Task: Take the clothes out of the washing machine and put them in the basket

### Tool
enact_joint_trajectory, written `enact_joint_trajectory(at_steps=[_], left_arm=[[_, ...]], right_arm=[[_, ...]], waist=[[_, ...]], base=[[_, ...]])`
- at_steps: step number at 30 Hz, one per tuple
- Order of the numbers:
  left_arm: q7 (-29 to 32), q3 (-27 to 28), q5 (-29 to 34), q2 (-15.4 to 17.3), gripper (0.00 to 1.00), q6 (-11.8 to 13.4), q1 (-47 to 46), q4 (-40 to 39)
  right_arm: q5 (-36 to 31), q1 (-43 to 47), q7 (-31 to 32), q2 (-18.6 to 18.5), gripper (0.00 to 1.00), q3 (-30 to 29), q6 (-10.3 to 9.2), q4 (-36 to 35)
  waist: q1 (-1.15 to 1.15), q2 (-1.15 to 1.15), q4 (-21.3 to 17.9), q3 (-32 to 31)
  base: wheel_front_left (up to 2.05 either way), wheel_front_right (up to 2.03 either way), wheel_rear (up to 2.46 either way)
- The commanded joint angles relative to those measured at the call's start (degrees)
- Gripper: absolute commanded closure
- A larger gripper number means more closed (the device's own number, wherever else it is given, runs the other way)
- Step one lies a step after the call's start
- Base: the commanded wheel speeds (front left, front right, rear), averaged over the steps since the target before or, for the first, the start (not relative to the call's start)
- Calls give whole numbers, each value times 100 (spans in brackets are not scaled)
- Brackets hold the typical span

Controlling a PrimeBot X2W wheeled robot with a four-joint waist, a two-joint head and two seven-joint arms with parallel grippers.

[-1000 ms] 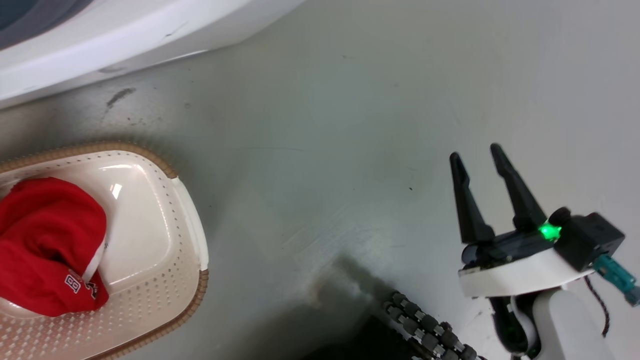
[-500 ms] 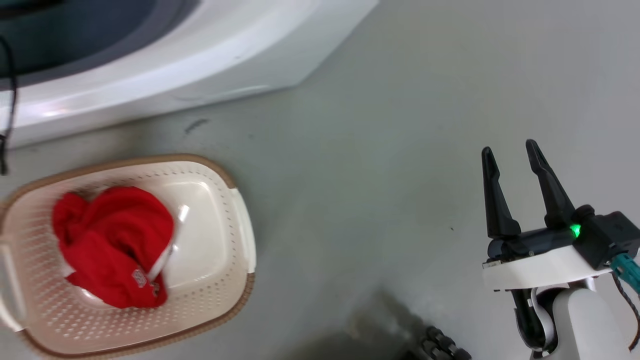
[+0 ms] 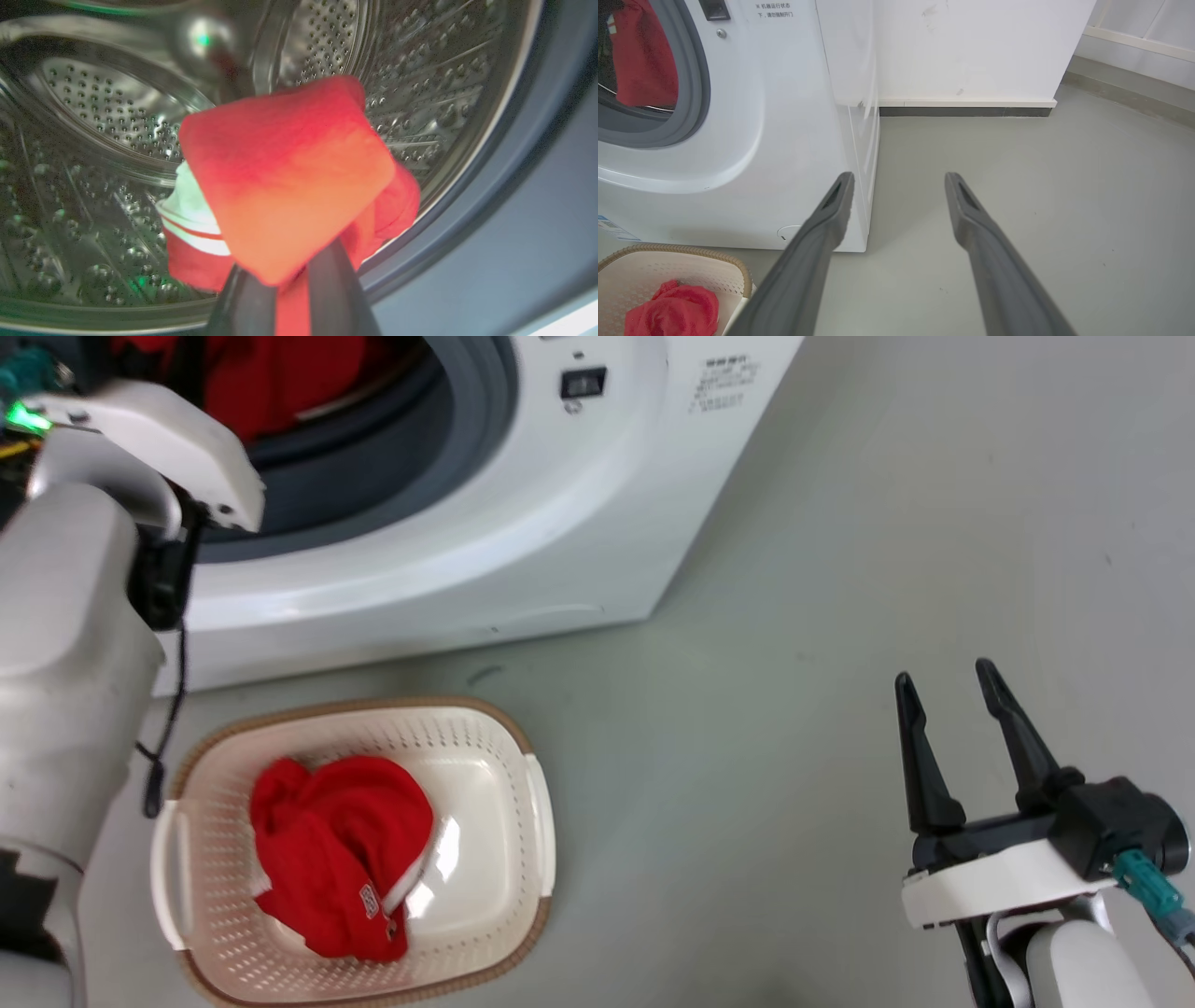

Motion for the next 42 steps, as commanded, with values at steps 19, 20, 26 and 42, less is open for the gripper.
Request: enact_joint_trajectory(at_steps=[19,20,26,42], left_arm=[[-49,1424,935,-125,100,439,3326,-3436],[-49,1424,935,-125,100,439,3326,-3436],[9,1337,852,-114,100,523,4355,-4544],[1285,524,287,-213,100,173,5073,-4315]], right_arm=[[-176,474,-13,-2,0,-150,-6,260],[-176,474,-13,-2,0,-150,-6,260],[-157,573,-13,-2,0,-213,-6,290],[-236,392,-13,-2,0,-213,-6,235]], waist=[[0,0,685,-1519],[0,0,685,-1519],[0,0,806,-1661],[0,0,712,-1255]], base=[[0,0,0],[0,0,0],[0,0,0],[0,0,0]])
